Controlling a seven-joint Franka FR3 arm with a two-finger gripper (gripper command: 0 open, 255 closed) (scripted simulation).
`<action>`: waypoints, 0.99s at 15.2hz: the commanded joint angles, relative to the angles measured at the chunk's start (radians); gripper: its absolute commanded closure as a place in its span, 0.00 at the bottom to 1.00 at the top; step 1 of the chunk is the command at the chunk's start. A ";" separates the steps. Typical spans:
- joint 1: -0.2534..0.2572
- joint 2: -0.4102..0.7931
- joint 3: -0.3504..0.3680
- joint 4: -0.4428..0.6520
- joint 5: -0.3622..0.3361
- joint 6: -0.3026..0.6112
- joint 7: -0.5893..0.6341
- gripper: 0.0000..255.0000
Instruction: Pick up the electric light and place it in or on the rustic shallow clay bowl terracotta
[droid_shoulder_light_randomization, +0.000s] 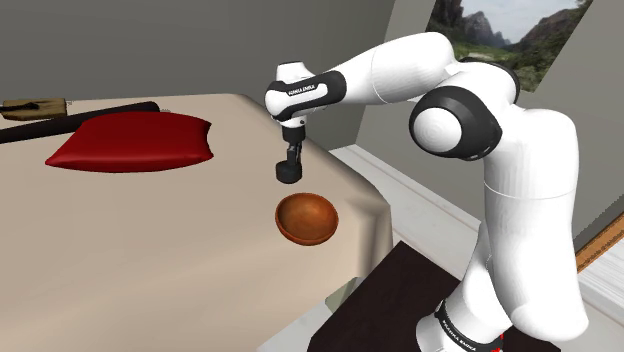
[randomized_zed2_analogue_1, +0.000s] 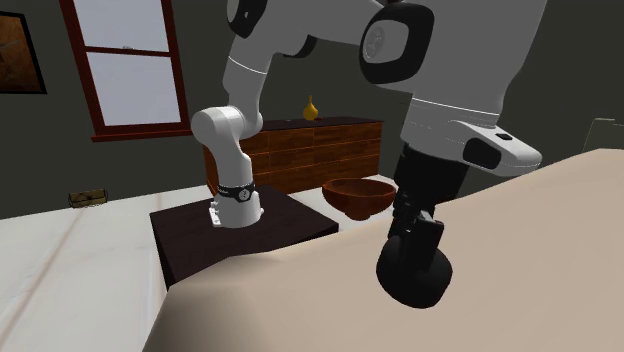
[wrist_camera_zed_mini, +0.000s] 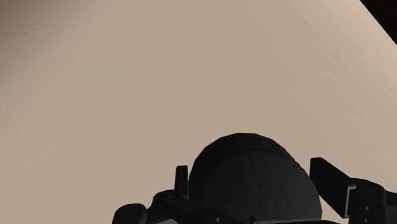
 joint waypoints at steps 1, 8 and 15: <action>0.002 0.002 0.002 -0.003 0.001 0.000 0.000 1.00; 0.003 -0.014 -0.003 0.017 -0.007 -0.033 0.002 1.00; 0.004 -0.042 -0.011 0.073 -0.022 -0.114 0.008 1.00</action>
